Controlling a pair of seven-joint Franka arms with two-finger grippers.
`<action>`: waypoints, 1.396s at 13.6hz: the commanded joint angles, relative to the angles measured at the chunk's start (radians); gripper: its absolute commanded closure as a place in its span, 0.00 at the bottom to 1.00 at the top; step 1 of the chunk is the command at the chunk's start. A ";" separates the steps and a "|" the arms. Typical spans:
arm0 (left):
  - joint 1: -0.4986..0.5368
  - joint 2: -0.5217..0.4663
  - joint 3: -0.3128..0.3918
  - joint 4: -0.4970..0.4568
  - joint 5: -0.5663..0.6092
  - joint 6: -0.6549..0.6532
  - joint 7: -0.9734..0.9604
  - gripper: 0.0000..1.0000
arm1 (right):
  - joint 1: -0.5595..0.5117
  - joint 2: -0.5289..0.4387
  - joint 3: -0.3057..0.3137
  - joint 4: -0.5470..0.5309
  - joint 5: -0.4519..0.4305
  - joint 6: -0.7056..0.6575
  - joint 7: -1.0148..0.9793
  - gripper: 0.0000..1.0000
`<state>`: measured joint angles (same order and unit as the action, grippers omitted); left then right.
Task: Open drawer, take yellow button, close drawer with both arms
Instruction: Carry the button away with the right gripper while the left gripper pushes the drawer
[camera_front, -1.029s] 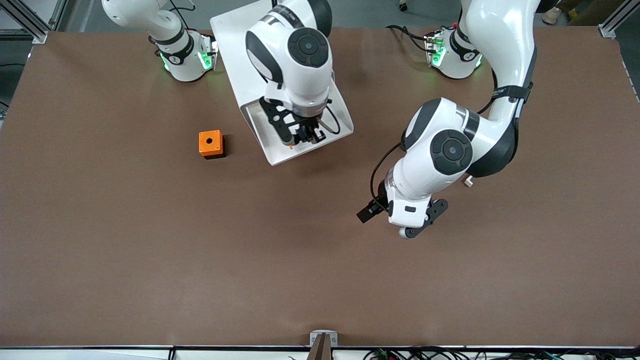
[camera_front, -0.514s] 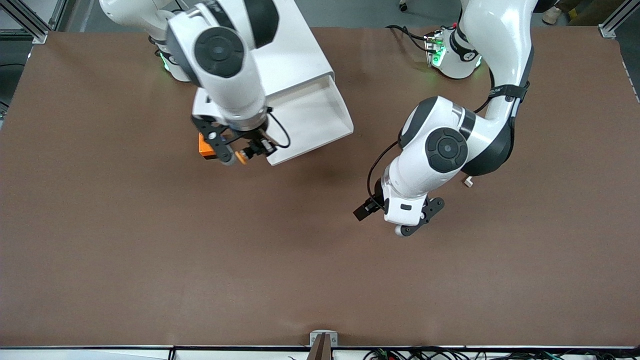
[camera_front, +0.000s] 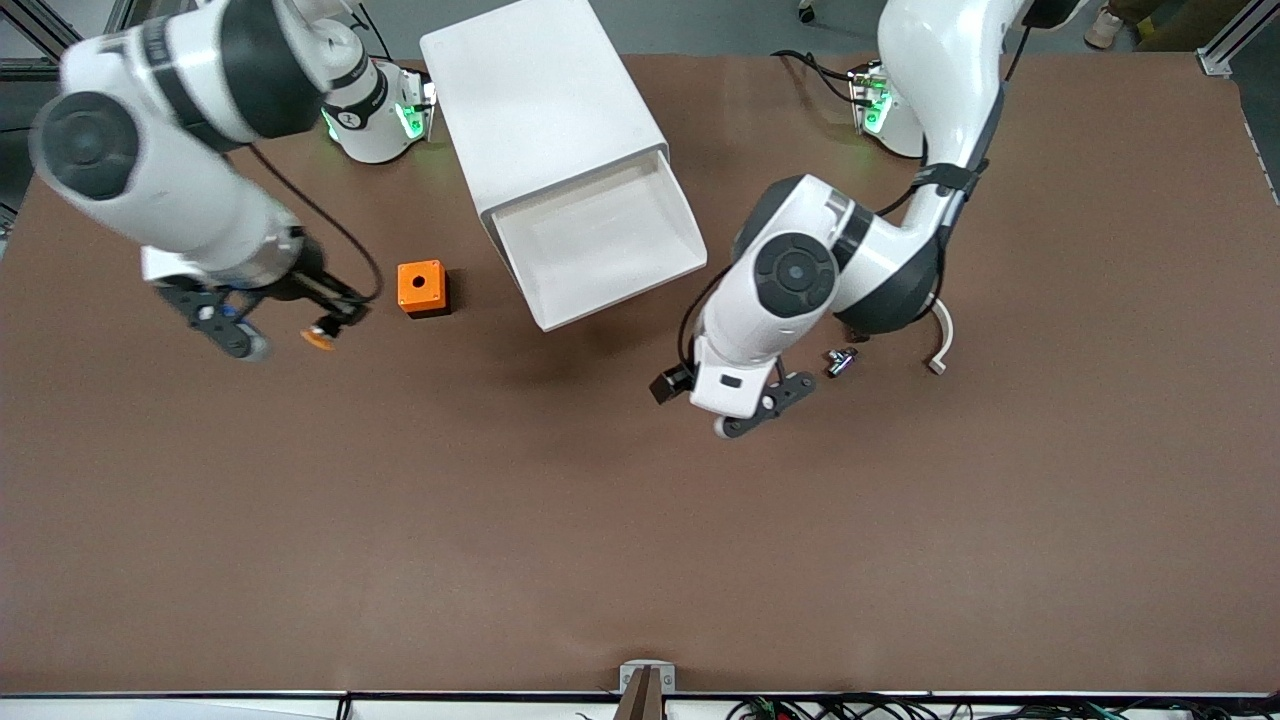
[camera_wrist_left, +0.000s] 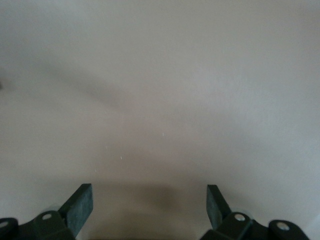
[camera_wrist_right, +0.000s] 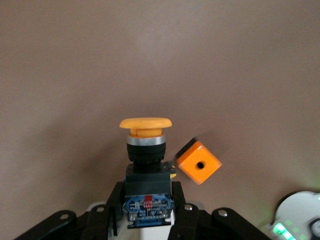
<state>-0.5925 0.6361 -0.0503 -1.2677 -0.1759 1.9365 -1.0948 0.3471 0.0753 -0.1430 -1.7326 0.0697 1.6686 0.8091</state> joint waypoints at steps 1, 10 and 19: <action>-0.038 0.011 0.001 -0.001 0.022 0.007 -0.014 0.00 | -0.169 -0.039 0.023 -0.076 -0.010 0.049 -0.245 1.00; -0.101 0.020 0.000 -0.002 0.010 0.007 -0.013 0.00 | -0.488 0.156 0.022 -0.272 -0.119 0.544 -0.778 1.00; -0.154 0.025 -0.002 -0.015 0.009 0.006 -0.011 0.00 | -0.537 0.345 0.025 -0.321 -0.185 0.847 -0.798 1.00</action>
<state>-0.7287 0.6645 -0.0517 -1.2709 -0.1759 1.9374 -1.0962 -0.1661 0.4150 -0.1406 -2.0353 -0.0956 2.4753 0.0159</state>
